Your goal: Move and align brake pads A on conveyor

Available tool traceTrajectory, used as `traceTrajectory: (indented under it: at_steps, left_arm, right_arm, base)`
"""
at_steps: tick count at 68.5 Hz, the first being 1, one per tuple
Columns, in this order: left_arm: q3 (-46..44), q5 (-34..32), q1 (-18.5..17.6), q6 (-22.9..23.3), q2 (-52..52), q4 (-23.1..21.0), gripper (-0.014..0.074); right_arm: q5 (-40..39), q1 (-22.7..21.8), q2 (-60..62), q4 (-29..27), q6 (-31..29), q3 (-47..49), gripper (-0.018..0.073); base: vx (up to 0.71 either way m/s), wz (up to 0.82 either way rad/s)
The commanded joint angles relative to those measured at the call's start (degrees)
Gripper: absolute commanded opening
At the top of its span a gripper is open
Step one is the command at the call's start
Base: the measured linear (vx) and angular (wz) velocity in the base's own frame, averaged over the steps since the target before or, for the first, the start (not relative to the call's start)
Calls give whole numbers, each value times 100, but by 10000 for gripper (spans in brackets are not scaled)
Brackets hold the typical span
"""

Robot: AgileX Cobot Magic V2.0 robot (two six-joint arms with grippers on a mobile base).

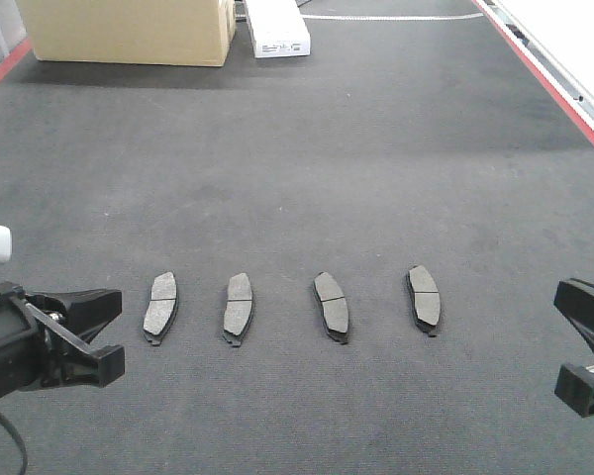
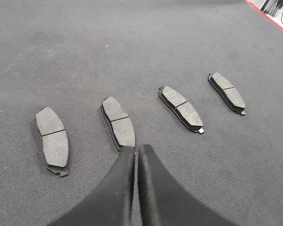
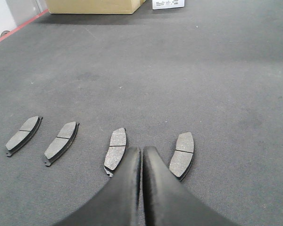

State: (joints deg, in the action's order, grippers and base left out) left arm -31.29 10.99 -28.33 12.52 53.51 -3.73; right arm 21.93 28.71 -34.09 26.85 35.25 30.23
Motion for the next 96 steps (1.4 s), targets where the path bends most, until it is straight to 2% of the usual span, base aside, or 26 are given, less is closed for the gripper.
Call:
traceTrajectory:
  at_steps: [1,23,30,39,49,58,63,69,77,90,96]
  left_arm:
    - [-157,-361,-26,1,-80,-19,-6]
    - [-39,-537,-26,-5,-229,37,-6]
    - [-12,-648,-26,-332,-260,-134,-6]
    - [-12,-769,-26,-1157,-260,-589,-6]
    - [14,-806,-26,-1171,-388,-608,-6]
    - [373,-880,42,-1183,-1356,-314,-6]
    - [675,-867,338,-1190,-2089,-298,-6]
    - [1077,-841,912,-1190,-3059,-283,-6]
    - [1488,-673,1687,-1194,-4164,19,-6]
    - [1761,57,2818,-1194,-5230,224,-6]
    - [1883,336,3166,-1194,-5466,285,-6]
  right_arm:
    - [-345,-21,8,126,0,167,-10]
    - [-345,-21,8,126,-6,167,-10]
    - [-345,-21,8,126,-5,167,-9]
    - [-345,-21,8,126,-5,167,-9]
    - [-345,-21,8,126,-5,167,-9]
    - [-345,-21,8,126,-5,167,-9]
    - [-345,-21,8,126,-5,167,-9]
    - [-345,-21,8,126,-5,167,-9]
    - [-345,-21,8,126,-5,167,-9]
    - [-345,-21,8,126,-5,167,-9]
    - [-345,-21,8,126,-5,167,-9]
  base:
    - [0,0]
    - [0,0]
    - [0,0]
    - [0,0]
    - [0,0]
    - [0,0]
    - [0,0]
    - [0,0]
    - [0,0]
    - [0,0]
    - [0,0]
